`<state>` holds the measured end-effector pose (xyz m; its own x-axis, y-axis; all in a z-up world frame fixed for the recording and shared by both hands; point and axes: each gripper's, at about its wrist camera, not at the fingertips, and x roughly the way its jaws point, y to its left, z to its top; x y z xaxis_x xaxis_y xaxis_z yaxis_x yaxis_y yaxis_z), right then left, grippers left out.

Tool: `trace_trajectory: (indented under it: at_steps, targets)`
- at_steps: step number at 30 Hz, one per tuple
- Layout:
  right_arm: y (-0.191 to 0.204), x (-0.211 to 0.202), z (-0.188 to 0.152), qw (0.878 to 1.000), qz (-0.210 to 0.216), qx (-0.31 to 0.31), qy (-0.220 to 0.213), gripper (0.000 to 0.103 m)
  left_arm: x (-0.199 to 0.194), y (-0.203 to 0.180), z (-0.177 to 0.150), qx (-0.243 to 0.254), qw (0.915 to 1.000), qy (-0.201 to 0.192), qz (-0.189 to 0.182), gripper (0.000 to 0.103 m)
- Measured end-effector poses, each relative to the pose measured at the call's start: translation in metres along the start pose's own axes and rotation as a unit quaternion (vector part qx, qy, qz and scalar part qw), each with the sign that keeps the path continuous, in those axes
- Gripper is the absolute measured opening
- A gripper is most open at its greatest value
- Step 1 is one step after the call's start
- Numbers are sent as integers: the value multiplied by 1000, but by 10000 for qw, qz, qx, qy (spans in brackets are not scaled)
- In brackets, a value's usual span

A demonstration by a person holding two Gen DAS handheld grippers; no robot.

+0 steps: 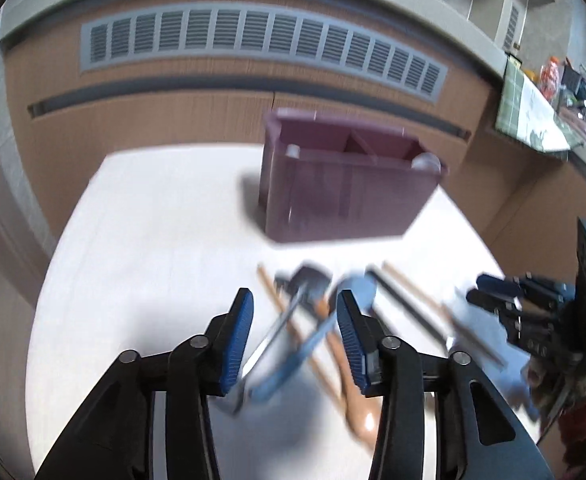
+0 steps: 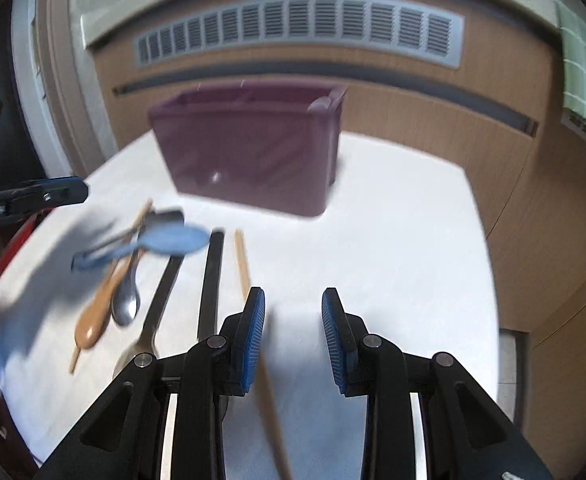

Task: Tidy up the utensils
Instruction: 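Grasp a single wooden chopstick with the right tool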

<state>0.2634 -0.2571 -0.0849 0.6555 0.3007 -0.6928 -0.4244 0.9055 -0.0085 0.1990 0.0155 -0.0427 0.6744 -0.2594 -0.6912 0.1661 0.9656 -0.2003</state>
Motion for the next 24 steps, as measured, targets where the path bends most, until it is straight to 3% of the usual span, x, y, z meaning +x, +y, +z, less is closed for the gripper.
trace_trajectory:
  at_steps: [5,8,12,14,19,21,24]
  targets:
    - [15,15,-1,9988,221,-258,349,28,-4,8,-31,-122,9997,224,43,25]
    - [19,26,1,9983,217,-314,436,26,-5,17,-44,-286,9992,275,57,25]
    - [12,36,14,9988,198,-66,445,25,-8,16,-49,-90,9995,209,232,25]
    - [12,43,18,9974,393,-10,602,25,-7,16,-49,-97,9996,228,146,25]
    - [15,51,19,9970,372,-35,675,25,-5,14,-49,-107,9995,289,6,25]
    - [13,50,19,9971,335,-13,681,8,-3,10,-49,-85,9994,328,-31,25]
    - [13,45,16,9974,240,-85,676,5,-1,6,-49,-35,9994,352,-55,25]
